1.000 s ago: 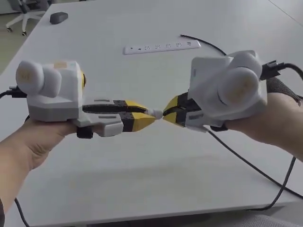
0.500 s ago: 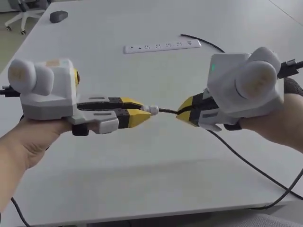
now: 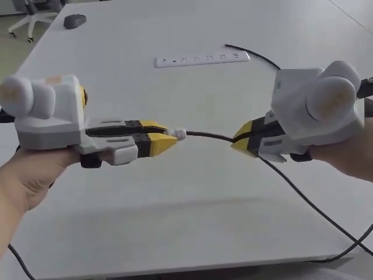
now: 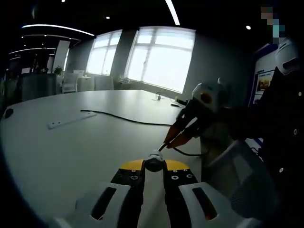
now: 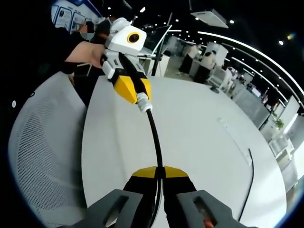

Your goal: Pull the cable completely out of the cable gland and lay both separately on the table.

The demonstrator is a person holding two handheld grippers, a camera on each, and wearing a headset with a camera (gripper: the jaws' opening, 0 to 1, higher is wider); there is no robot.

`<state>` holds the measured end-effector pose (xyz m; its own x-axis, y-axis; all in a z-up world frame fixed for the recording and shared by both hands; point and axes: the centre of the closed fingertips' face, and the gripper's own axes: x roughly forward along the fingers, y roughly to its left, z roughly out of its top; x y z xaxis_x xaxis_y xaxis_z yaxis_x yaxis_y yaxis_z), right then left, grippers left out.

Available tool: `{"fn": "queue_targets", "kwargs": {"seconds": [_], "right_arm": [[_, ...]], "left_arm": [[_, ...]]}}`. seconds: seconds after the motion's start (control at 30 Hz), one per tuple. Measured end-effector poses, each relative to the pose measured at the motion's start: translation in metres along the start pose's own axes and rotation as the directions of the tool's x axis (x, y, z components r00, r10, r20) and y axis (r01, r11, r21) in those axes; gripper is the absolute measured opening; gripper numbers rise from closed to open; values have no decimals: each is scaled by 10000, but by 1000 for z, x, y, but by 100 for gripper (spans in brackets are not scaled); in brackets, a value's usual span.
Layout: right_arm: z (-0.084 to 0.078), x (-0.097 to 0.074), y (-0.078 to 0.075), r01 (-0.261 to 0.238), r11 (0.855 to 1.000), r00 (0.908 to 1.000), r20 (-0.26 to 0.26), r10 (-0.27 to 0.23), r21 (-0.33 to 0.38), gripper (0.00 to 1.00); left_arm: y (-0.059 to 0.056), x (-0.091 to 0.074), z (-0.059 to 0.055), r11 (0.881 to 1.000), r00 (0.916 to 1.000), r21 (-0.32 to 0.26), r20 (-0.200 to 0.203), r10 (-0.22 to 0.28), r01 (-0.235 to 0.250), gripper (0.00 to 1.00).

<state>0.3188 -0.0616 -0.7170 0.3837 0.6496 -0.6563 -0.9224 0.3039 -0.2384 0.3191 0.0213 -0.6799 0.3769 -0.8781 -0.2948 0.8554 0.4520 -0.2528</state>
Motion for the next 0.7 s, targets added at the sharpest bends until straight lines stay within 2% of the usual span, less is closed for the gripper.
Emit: {"fn": "queue_targets", "kwargs": {"seconds": [0.2, 0.37, 0.57, 0.7], "right_arm": [[-9, 1, -3, 29, 9999, 9999, -135, -27, 158, 0], [-11, 4, -15, 290, 9983, 9990, -369, -271, 506, 0], [4, 13, -27, 546, 9953, 9985, -131, -537, 802, 0], [16, 23, -32, 634, 9960, 9980, -54, -632, 633, 0]], "left_arm": [[5, -6, -2, 9999, 9999, -67, 18, 116, -116, 15], [4, -10, -6, 9998, 9999, -100, -46, 165, -166, 15], [5, -17, -9, 9994, 9996, -223, 60, 274, -273, 15], [6, -21, -12, 9991, 9995, -280, 32, 304, -303, 15]]}}
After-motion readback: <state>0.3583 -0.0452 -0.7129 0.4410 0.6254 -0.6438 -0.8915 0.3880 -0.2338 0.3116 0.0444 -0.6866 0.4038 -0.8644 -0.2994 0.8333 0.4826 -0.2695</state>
